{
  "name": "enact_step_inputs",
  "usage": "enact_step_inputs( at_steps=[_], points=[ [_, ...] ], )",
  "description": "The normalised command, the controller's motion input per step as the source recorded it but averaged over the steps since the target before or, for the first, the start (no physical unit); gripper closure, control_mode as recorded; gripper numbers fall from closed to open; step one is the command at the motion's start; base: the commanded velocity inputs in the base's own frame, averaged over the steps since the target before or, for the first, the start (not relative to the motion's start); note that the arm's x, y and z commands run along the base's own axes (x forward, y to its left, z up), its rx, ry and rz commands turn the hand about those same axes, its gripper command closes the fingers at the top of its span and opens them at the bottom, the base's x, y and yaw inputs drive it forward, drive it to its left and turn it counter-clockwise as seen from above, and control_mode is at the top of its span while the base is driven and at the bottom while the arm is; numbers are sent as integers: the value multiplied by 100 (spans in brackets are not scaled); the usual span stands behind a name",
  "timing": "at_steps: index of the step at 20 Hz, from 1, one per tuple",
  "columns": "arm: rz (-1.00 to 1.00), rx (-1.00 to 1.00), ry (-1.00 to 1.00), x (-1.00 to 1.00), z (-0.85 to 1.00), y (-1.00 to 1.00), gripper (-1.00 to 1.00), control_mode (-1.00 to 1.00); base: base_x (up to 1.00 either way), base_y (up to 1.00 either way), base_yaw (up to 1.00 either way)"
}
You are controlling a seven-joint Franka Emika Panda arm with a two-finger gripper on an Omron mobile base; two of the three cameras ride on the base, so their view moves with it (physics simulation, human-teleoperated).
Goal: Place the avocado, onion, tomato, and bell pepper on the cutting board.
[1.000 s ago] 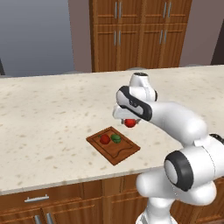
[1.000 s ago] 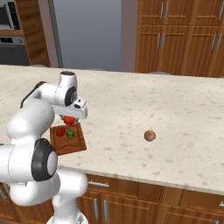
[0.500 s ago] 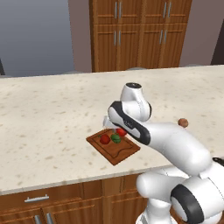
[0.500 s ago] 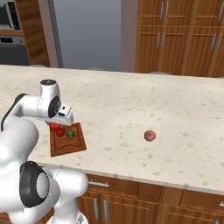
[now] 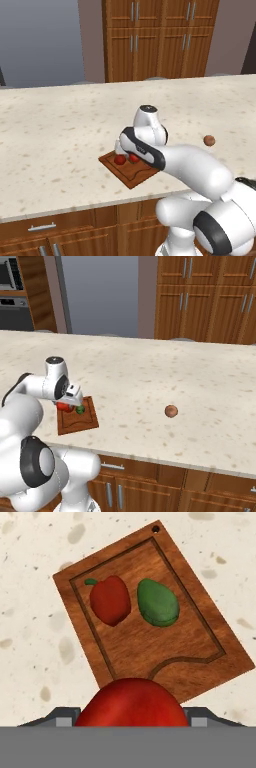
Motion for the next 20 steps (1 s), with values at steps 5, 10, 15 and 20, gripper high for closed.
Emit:
enact_step_inputs(
  at_steps=[5,10,15,20],
  points=[
    [0,0,0,0,-34,0,100,-100,0,0,0],
    [0,0,0,0,-38,0,100,-100,0,0,0],
    [0,0,0,2,-39,4,100,-100,0,0,0],
    [0,0,0,8,-31,5,100,-100,0,0,0]
  ],
)
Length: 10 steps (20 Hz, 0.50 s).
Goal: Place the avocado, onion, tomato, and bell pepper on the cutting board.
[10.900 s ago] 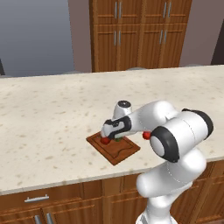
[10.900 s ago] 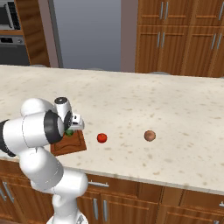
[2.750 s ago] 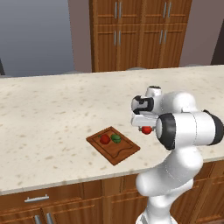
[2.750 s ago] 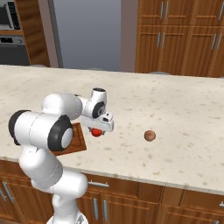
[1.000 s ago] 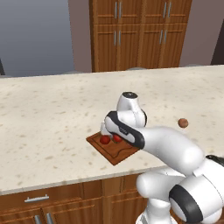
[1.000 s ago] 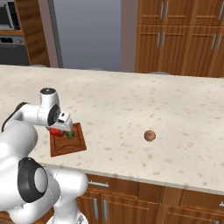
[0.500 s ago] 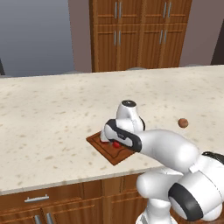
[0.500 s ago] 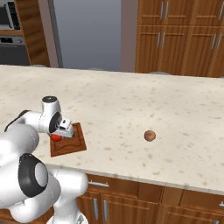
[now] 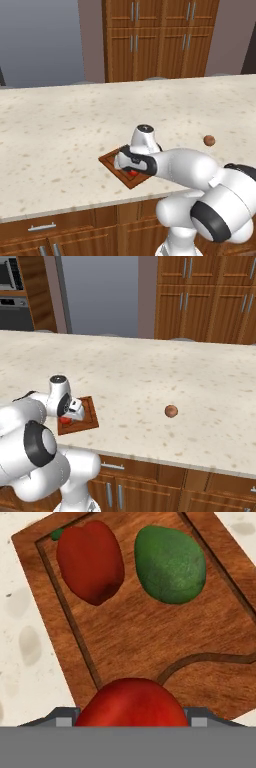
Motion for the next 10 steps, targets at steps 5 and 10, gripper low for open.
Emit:
enact_step_inputs(
  at_steps=[5,10],
  points=[
    [0,0,0,7,-27,1,100,-100,0,0,0],
    [0,0,0,3,-32,2,-100,-100,0,0,0]
  ],
)
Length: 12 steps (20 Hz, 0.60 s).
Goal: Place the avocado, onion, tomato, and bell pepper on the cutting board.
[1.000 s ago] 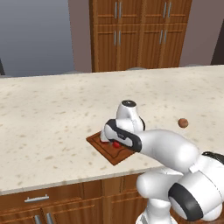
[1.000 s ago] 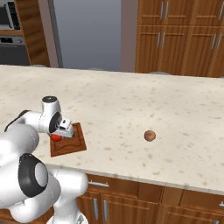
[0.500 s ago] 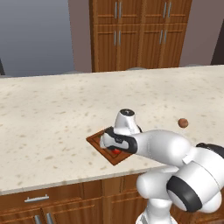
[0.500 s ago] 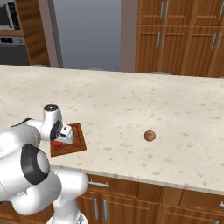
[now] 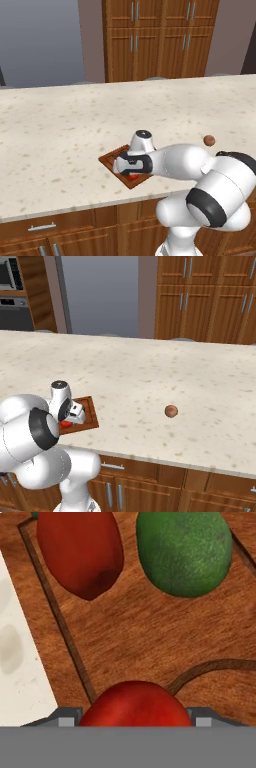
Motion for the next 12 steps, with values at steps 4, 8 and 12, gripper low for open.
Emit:
enact_step_inputs(
  at_steps=[4,8,12],
  points=[
    [0,0,0,0,-4,0,-100,-100,0,0,0],
    [0,0,-2,0,0,0,-100,-100,0,0,0],
    [1,0,-6,0,9,0,-100,-100,0,0,0]
  ],
)
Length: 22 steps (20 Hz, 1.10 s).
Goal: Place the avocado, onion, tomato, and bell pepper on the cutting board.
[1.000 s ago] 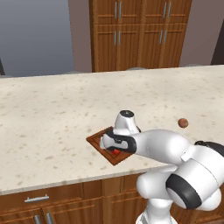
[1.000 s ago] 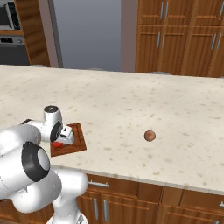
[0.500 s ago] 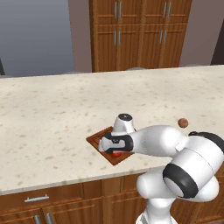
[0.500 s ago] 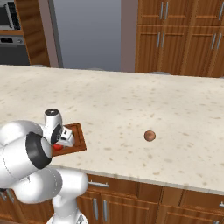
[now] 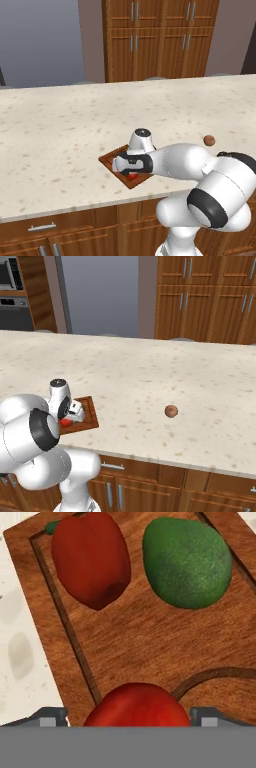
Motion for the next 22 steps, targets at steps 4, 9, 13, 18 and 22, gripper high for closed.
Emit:
enact_step_inputs(
  at_steps=[4,9,13,18,22],
  points=[
    [2,0,-9,0,24,0,-100,-100,0,0,0],
    [5,-1,-13,0,38,-3,-100,-100,0,0,0],
    [5,-4,-16,-4,58,-27,-100,-100,0,0,0],
    [1,-6,-22,-19,60,-41,-100,-100,0,0,0],
    [0,-7,-27,-18,57,-48,-100,-100,0,0,0]
  ],
)
